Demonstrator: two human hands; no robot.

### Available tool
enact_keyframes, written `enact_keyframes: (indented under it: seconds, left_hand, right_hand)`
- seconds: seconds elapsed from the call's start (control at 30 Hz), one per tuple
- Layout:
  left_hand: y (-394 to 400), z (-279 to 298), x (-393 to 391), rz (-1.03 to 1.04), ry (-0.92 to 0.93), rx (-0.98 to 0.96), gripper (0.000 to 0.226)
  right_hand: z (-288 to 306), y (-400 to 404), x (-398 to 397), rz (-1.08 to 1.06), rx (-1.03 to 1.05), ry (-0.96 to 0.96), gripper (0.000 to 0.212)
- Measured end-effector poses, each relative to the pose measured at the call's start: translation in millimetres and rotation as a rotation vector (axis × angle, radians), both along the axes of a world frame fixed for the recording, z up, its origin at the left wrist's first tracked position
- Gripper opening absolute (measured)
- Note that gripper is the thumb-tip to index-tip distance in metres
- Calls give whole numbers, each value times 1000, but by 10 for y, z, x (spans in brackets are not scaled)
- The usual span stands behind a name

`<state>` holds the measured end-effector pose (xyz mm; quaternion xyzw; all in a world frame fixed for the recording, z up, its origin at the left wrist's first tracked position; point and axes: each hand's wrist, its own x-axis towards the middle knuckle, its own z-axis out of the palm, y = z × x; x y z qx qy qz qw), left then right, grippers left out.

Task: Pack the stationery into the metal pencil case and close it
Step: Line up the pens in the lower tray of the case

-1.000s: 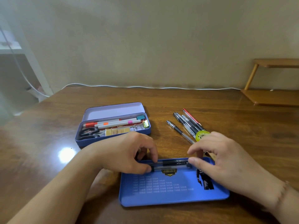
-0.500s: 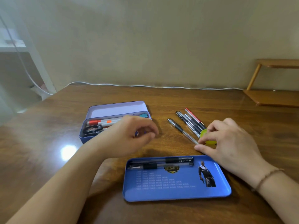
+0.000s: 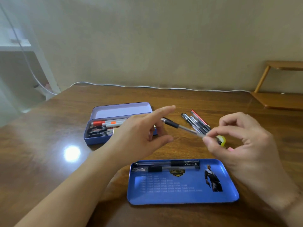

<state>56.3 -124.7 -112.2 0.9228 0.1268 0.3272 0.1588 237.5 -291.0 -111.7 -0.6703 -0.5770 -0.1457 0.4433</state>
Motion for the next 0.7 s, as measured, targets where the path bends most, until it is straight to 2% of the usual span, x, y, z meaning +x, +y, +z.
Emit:
enact_keyframes:
  seconds: [0.13,0.17,0.23,0.33,0.43,0.53,0.63,0.7]
  left_hand:
    - [-46,43,18,-17,-69,128,23]
    - [-65,47,25,-36,-77,146,18]
    - [-125,42,45,-64,-130,103,16]
    - [-254,23,72,-206,-201,-171,16]
    - [-355,7,88,-448,-210,-557,19]
    - [-396,29,98,-594,-156,-696,22]
    - [-266,96,16,-552,-34,-640,27]
    - [-90,117,-66,-357,71,-462,30]
  right_hand:
    - [47,-74,-169,166,94,96,16]
    - [57,-90,-176,201,124,117,17]
    - [54,-98,-161,282,102,157,32]
    - [-30,-29,-119,305,-65,147,49]
    - [-107,52,-119,350,-110,147,38]
    - [-111,52,-158,388,-68,284,23]
    - [-57,10,-120,378,-30,358,17]
    - [-14,-29,-12,324,1,345,13]
